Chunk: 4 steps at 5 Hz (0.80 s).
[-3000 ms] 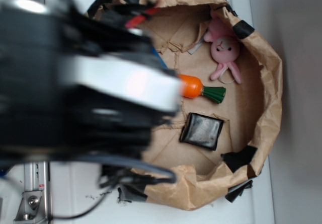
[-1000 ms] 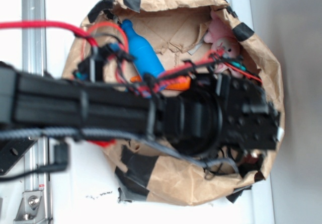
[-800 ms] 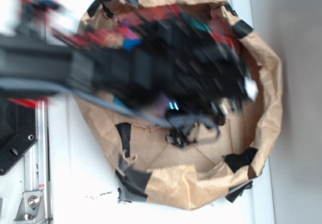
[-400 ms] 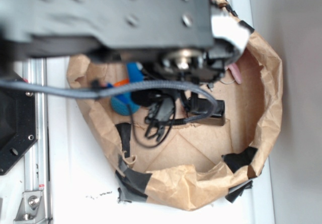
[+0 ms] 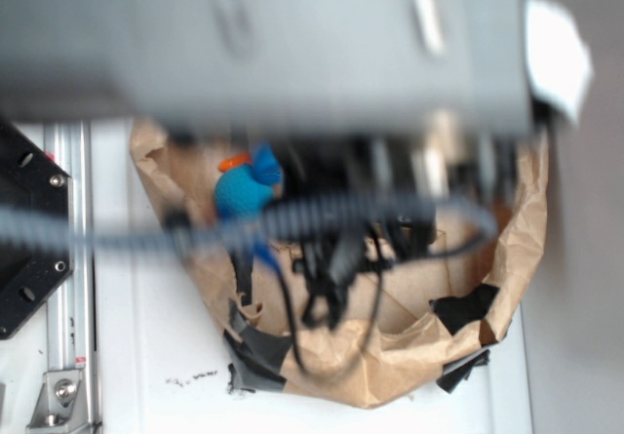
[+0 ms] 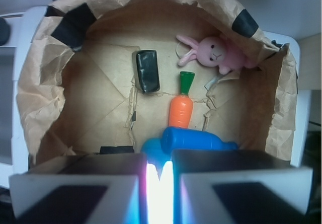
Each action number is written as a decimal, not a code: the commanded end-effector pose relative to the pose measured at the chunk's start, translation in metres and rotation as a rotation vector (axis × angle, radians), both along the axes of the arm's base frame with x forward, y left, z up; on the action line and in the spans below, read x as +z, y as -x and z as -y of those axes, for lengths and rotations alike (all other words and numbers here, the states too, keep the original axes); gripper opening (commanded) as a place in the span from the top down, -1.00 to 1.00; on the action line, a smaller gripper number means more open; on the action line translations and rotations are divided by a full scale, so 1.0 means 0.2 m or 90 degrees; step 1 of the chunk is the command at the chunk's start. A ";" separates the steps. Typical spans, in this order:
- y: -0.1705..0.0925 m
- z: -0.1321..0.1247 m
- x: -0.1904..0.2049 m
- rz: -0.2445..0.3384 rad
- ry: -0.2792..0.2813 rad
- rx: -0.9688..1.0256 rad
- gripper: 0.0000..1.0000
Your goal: Grab the black box.
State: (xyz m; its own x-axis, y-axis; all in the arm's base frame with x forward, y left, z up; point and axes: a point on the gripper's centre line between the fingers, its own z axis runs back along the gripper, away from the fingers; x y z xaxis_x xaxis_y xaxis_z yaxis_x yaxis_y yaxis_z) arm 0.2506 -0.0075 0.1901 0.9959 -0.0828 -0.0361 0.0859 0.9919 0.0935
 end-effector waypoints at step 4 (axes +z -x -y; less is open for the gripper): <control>-0.24 0.05 -0.64 0.106 0.034 -0.119 -1.00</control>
